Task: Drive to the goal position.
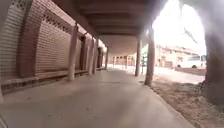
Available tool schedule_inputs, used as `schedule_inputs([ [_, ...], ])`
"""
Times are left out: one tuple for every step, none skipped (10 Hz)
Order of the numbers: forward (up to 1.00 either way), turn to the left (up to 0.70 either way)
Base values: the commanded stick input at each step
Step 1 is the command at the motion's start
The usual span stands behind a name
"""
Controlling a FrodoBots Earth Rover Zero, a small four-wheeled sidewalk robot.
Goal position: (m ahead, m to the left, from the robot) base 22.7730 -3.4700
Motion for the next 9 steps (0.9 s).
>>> schedule_inputs([
  [0.7, 0.0],
  [0.7, 0.0],
  [0.7, 0.0],
  [0.7, 0.0],
  [0.7, 0.0],
  [0.7, 0.0],
  [0.7, 0.0],
  [0.7, 0.0],
  [0.7, 0.0],
])
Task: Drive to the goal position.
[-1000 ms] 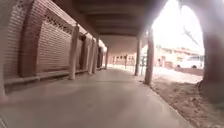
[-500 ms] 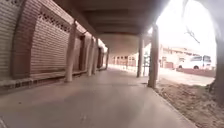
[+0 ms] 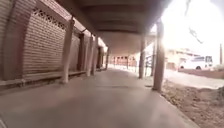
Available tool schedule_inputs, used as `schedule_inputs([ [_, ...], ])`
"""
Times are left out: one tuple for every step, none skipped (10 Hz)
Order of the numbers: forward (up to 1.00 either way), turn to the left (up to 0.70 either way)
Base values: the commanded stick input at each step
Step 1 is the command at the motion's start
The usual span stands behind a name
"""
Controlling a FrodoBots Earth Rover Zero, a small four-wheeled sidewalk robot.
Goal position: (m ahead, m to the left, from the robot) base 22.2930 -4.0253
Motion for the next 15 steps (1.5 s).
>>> schedule_inputs([
  [0.7, 0.0],
  [0.7, 0.0],
  [0.7, -0.16],
  [0.7, -0.05],
  [0.7, 0.0],
  [0.7, 0.0],
  [0.7, 0.0],
  [0.7, 0.0],
  [0.7, 0.0],
  [0.7, 0.0],
  [0.7, 0.0],
  [0.7, 0.0],
  [0.7, 0.0],
  [0.7, 0.0],
  [0.7, 0.0],
])
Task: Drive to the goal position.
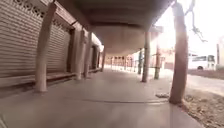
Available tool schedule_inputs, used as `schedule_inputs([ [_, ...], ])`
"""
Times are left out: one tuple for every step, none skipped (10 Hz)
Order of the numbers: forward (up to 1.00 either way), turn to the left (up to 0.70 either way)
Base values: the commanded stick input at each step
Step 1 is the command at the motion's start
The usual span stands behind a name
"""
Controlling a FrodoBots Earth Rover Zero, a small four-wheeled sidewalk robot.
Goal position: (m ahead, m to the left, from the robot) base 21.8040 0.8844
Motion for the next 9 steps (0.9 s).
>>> schedule_inputs([
  [0.7, 0.0],
  [0.7, 0.0],
  [0.7, 0.0],
  [0.7, -0.07],
  [0.7, -0.13],
  [0.7, -0.2],
  [0.7, -0.2],
  [0.7, -0.17],
  [0.7, -0.14],
])
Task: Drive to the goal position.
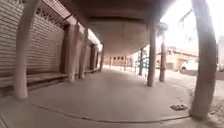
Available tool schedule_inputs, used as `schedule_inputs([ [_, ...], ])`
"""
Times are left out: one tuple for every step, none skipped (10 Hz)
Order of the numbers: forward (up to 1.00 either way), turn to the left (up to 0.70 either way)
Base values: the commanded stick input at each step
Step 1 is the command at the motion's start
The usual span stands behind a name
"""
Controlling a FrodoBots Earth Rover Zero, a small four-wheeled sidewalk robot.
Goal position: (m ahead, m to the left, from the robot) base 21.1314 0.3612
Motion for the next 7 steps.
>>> schedule_inputs([
  [0.7, -0.1],
  [0.7, -0.07],
  [0.7, -0.04],
  [0.7, -0.01],
  [0.7, 0.0],
  [0.7, 0.0],
  [0.7, 0.0],
])
